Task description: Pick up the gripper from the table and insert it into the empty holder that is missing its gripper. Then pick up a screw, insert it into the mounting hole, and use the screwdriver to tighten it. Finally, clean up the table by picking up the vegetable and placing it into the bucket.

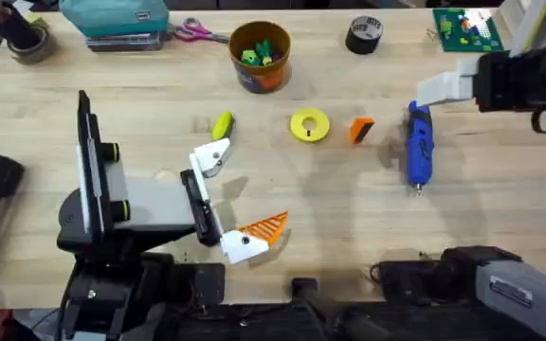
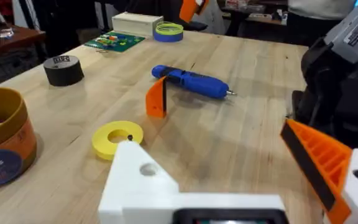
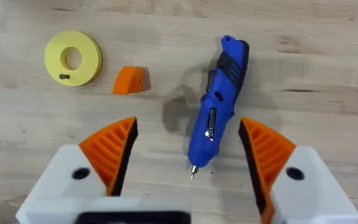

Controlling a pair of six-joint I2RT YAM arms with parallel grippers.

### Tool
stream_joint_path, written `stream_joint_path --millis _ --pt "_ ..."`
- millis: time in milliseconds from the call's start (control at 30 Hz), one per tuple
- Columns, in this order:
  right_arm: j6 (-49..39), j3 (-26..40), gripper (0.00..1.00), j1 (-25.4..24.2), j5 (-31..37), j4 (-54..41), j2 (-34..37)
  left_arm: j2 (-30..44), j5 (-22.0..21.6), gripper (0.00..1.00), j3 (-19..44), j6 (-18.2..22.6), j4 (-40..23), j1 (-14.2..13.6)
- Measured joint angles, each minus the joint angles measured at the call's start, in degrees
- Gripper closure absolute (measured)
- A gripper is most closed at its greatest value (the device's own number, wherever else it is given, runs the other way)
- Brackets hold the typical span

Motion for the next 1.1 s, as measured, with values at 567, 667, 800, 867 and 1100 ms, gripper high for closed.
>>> stream_joint_path --millis 567,667,800,867,1100 --pt "3.5 0.0 0.004 1.5 0.0 0.5 0.0 0.0 0.0 0.015 0.0 0.0 0.0 0.0" --pt "6.0 0.0 0.004 4.7 0.0 0.4 0.0 0.0 0.0 0.015 0.0 0.0 0.0 0.0" --pt "11.0 1.1 0.004 9.4 0.6 -1.9 0.3 0.0 0.0 0.015 0.0 0.0 0.0 0.0" --pt "13.7 2.9 0.004 11.8 1.9 -4.4 1.4 0.0 0.0 0.015 0.0 0.0 0.0 0.0" --pt "20.2 10.5 0.004 18.9 4.4 -10.4 8.4 0.0 0.0 0.015 0.0 0.0 0.0 0.0"
